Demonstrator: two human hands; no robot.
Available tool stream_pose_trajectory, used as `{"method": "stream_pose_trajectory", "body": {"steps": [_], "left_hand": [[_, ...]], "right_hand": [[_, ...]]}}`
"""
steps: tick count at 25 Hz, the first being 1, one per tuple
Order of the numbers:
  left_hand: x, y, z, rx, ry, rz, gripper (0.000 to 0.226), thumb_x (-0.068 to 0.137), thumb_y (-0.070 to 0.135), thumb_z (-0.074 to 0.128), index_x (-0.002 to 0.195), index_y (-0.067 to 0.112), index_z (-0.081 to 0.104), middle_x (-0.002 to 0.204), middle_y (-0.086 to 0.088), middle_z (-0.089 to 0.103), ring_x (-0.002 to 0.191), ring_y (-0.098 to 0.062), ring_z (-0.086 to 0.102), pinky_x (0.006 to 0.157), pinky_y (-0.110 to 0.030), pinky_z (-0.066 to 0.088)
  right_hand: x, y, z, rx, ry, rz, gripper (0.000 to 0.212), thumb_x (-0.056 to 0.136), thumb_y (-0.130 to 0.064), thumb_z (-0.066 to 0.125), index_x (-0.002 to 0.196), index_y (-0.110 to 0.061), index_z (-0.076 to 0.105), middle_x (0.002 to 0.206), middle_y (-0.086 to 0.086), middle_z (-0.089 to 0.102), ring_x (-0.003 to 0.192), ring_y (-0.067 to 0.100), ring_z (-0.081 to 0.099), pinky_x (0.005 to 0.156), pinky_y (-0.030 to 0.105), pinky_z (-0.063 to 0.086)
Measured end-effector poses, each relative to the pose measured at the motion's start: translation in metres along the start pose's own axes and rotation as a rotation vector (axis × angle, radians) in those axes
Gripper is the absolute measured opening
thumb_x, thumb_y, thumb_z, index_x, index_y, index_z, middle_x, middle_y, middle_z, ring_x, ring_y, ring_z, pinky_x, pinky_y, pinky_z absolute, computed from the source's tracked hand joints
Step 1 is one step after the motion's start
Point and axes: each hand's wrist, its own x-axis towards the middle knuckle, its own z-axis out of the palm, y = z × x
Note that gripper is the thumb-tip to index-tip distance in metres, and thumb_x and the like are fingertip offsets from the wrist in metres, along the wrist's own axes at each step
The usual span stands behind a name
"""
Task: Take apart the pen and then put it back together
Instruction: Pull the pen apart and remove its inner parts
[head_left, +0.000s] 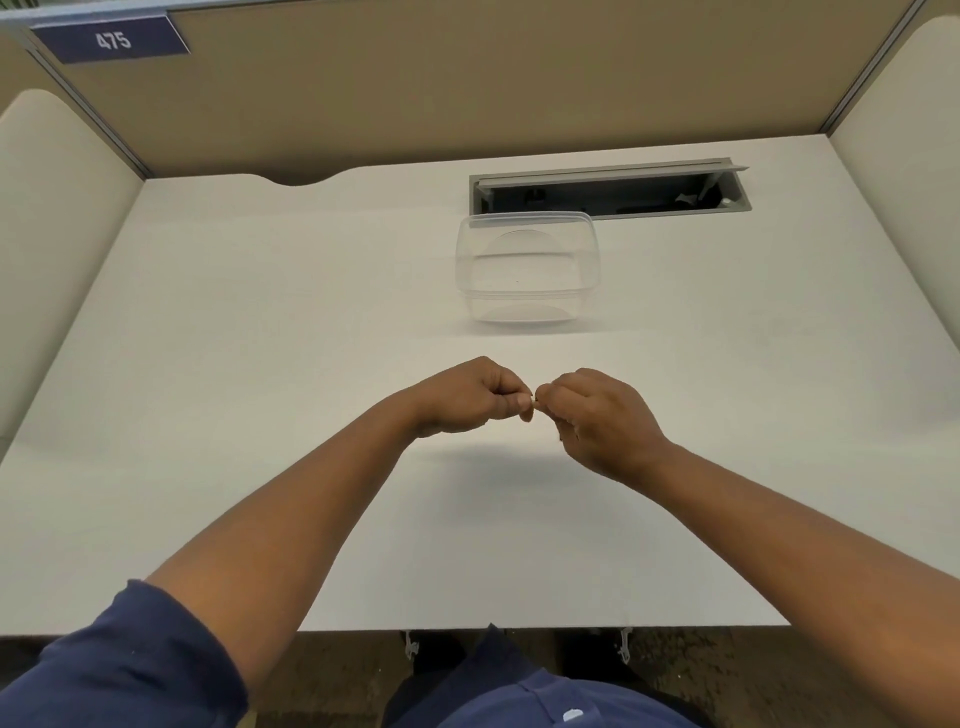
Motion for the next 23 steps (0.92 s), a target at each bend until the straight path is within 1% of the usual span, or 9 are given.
{"method": "stream_pose_trajectory", "body": {"steps": [1,3,5,7,10,13,17,20,23], "left_hand": [[0.002,0.000,0.001,0.069,0.052,0.016,0.021,0.101,0.034,0.056,0.094,0.027,0.074,0.097,0.010,0.072,0.102,-0.015,0.063,0.085,-0.031,0.049],[0.005,0.000,0.005,0.351,0.169,0.065,0.021,0.101,0.043,0.051,0.097,0.037,0.071,0.090,0.014,0.070,0.091,-0.013,0.062,0.078,-0.033,0.049],[0.007,-0.004,0.008,0.600,0.286,0.197,0.023,0.102,0.044,0.047,0.099,0.037,0.069,0.082,0.014,0.065,0.082,-0.011,0.058,0.069,-0.033,0.048],[0.007,-0.008,0.009,0.735,0.364,0.356,0.026,0.102,0.040,0.044,0.094,0.031,0.068,0.073,0.010,0.058,0.072,-0.015,0.054,0.061,-0.034,0.045],[0.008,-0.014,0.009,0.850,0.440,0.509,0.031,0.100,0.038,0.043,0.089,0.026,0.069,0.065,0.006,0.053,0.063,-0.021,0.051,0.052,-0.034,0.042],[0.008,-0.013,0.008,0.846,0.457,0.527,0.030,0.100,0.037,0.044,0.090,0.026,0.069,0.065,0.007,0.051,0.063,-0.021,0.049,0.052,-0.031,0.037],[0.004,-0.003,0.004,0.700,0.290,0.297,0.023,0.103,0.038,0.047,0.097,0.032,0.068,0.080,0.013,0.062,0.078,-0.013,0.054,0.065,-0.032,0.044],[0.003,0.004,-0.001,0.524,0.145,0.102,0.021,0.102,0.042,0.050,0.099,0.037,0.070,0.086,0.020,0.065,0.082,-0.001,0.056,0.071,-0.027,0.044],[0.002,0.004,-0.006,0.262,0.014,0.038,0.021,0.102,0.035,0.054,0.088,0.033,0.071,0.080,0.028,0.064,0.078,0.006,0.055,0.071,-0.022,0.042]], "right_hand": [[0.003,-0.003,-0.002,0.111,-0.011,0.117,0.011,0.094,-0.012,0.063,0.087,-0.013,0.071,0.068,-0.001,0.062,0.061,0.024,0.054,0.051,0.032,0.046],[0.014,-0.010,-0.012,0.561,-0.132,0.579,0.016,0.098,-0.018,0.060,0.087,-0.013,0.070,0.070,0.000,0.064,0.062,0.020,0.058,0.058,0.033,0.051],[0.025,-0.015,-0.023,1.031,-0.284,0.994,0.019,0.100,-0.019,0.059,0.088,-0.008,0.069,0.076,0.006,0.066,0.063,0.017,0.058,0.060,0.028,0.052],[0.030,-0.012,-0.030,1.262,-0.386,1.187,0.021,0.100,-0.019,0.058,0.089,-0.005,0.068,0.075,0.008,0.065,0.061,0.016,0.055,0.057,0.025,0.050],[0.033,-0.009,-0.037,1.368,-0.473,1.299,0.022,0.099,-0.020,0.059,0.086,-0.006,0.069,0.069,0.005,0.064,0.056,0.013,0.054,0.051,0.021,0.048],[0.031,-0.009,-0.033,1.300,-0.421,1.227,0.020,0.098,-0.017,0.061,0.084,-0.006,0.070,0.067,0.005,0.063,0.056,0.013,0.051,0.053,0.021,0.045],[0.023,-0.015,-0.023,1.024,-0.276,0.982,0.026,0.099,-0.018,0.061,0.080,-0.004,0.072,0.066,0.005,0.062,0.058,0.016,0.049,0.057,0.026,0.042],[0.016,-0.017,-0.017,0.851,-0.232,0.842,0.025,0.098,-0.020,0.060,0.077,-0.016,0.074,0.064,0.001,0.063,0.058,0.013,0.052,0.058,0.027,0.045],[0.007,-0.011,-0.009,0.436,-0.122,0.394,0.021,0.097,-0.021,0.059,0.082,-0.020,0.074,0.062,0.000,0.056,0.060,0.018,0.046,0.055,0.032,0.042]]}}
